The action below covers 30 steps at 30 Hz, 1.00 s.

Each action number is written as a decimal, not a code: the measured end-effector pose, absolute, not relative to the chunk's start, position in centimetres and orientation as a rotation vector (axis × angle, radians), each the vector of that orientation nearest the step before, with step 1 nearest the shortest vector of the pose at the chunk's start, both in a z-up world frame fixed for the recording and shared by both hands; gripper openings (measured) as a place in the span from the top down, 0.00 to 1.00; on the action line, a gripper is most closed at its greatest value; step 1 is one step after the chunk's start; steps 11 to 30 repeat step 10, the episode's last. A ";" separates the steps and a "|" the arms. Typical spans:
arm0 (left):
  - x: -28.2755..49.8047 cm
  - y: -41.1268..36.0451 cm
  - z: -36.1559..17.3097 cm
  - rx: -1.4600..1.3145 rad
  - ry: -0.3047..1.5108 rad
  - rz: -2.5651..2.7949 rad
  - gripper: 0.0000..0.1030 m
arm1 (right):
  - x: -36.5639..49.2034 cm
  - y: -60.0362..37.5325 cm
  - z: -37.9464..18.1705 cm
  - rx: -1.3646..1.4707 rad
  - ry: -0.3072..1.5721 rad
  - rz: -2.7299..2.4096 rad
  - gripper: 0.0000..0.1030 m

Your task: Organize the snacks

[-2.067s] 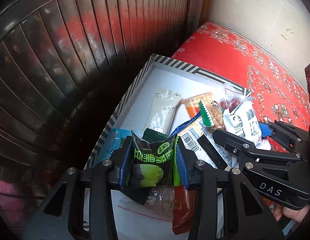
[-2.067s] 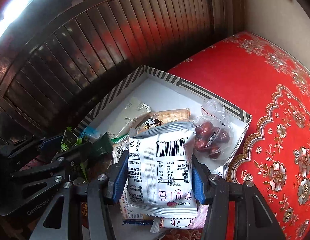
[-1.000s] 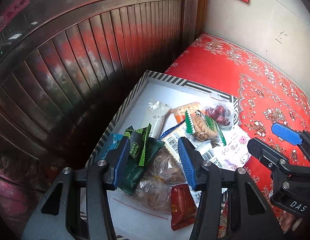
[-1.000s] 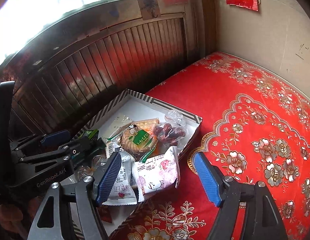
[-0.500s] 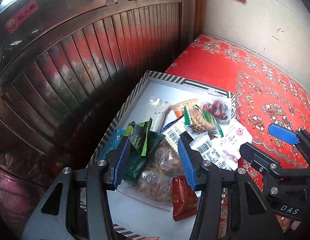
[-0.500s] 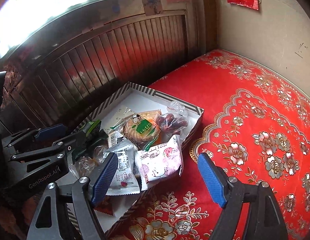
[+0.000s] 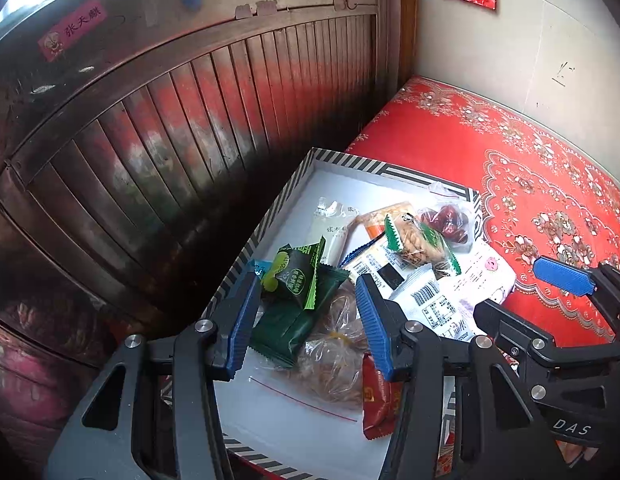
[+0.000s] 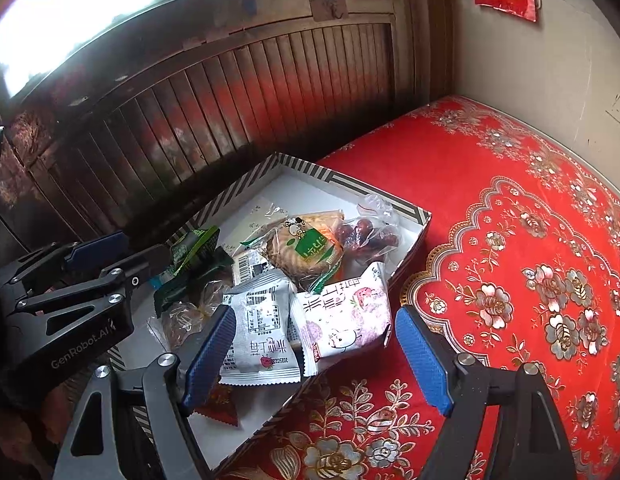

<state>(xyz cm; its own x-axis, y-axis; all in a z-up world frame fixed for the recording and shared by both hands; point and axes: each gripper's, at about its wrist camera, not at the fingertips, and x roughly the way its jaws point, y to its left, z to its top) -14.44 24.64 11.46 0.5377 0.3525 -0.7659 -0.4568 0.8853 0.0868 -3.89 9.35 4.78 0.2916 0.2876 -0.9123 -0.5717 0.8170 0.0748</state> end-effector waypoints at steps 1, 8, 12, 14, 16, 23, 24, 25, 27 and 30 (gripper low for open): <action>-14.5 24.6 11.5 -0.126 0.878 0.481 0.52 | -3.9 9.3 4.8 -0.288 1.141 0.580 0.22; -14.5 23.8 12.0 -0.078 0.833 0.467 0.52 | -3.7 8.8 4.8 -0.274 1.145 0.561 0.22; -14.2 23.8 12.1 -0.078 0.841 0.454 0.52 | -3.7 8.6 4.9 -0.271 1.142 0.559 0.22; -14.2 23.8 12.1 -0.078 0.841 0.454 0.52 | -3.7 8.6 4.9 -0.271 1.142 0.559 0.22; -14.2 23.8 12.1 -0.078 0.841 0.454 0.52 | -3.7 8.6 4.9 -0.271 1.142 0.559 0.22; -14.2 23.8 12.1 -0.078 0.841 0.454 0.52 | -3.7 8.6 4.9 -0.271 1.142 0.559 0.22; -14.2 23.8 12.1 -0.078 0.841 0.454 0.52 | -3.7 8.6 4.9 -0.271 1.142 0.559 0.22; -14.2 23.8 12.1 -0.078 0.841 0.454 0.52 | -3.7 8.6 4.9 -0.271 1.142 0.559 0.22; -14.2 23.8 12.1 -0.078 0.841 0.454 0.52 | -3.7 8.6 4.9 -0.271 1.142 0.559 0.22; -14.2 23.8 12.1 -0.078 0.841 0.454 0.52 | -3.7 8.6 4.9 -0.271 1.142 0.559 0.22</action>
